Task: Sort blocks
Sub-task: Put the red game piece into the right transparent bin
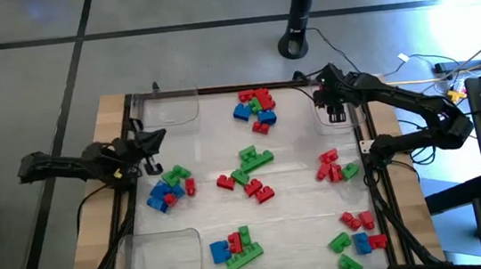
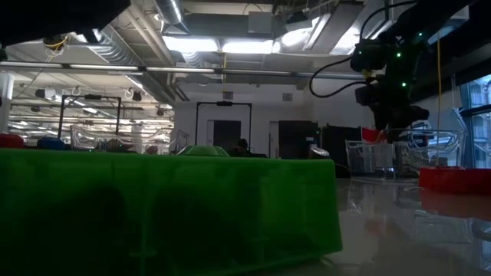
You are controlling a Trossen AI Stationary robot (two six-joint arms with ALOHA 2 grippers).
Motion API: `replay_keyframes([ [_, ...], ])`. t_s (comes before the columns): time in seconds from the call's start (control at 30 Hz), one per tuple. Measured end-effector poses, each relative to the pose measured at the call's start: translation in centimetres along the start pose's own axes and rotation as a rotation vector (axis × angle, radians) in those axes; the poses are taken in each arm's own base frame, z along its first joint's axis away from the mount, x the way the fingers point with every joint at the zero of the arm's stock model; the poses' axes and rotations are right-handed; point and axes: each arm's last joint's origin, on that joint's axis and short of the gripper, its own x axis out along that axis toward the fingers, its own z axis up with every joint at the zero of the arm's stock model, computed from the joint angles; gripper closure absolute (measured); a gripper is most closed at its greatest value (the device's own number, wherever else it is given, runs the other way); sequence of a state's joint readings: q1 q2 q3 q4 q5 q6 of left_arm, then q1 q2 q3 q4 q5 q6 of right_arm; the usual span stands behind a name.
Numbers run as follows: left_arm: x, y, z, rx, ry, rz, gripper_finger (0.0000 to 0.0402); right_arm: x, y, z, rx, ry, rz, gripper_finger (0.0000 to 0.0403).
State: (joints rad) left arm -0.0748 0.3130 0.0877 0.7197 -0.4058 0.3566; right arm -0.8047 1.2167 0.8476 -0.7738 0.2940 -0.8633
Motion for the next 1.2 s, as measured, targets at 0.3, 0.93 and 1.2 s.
replay_keyframes([
  [0.3, 6.5, -2.0, -0.9, -0.026, 0.231, -0.001, 0.0398, -2.1, -1.1, 0.4, 0.038, -0.100, -0.016, 0.0150],
  [0.93, 23.4, -4.6, -8.6, 0.013, 0.437, -0.003, 0.0398, -2.8, -1.0, 0.1, 0.061, -0.145, -0.007, 0.0150],
  [1.2, 24.5, -5.7, -10.4, 0.062, 0.516, -0.070, 0.0398, -2.8, -1.0, 0.2, 0.088, -0.172, 0.019, 0.0150],
])
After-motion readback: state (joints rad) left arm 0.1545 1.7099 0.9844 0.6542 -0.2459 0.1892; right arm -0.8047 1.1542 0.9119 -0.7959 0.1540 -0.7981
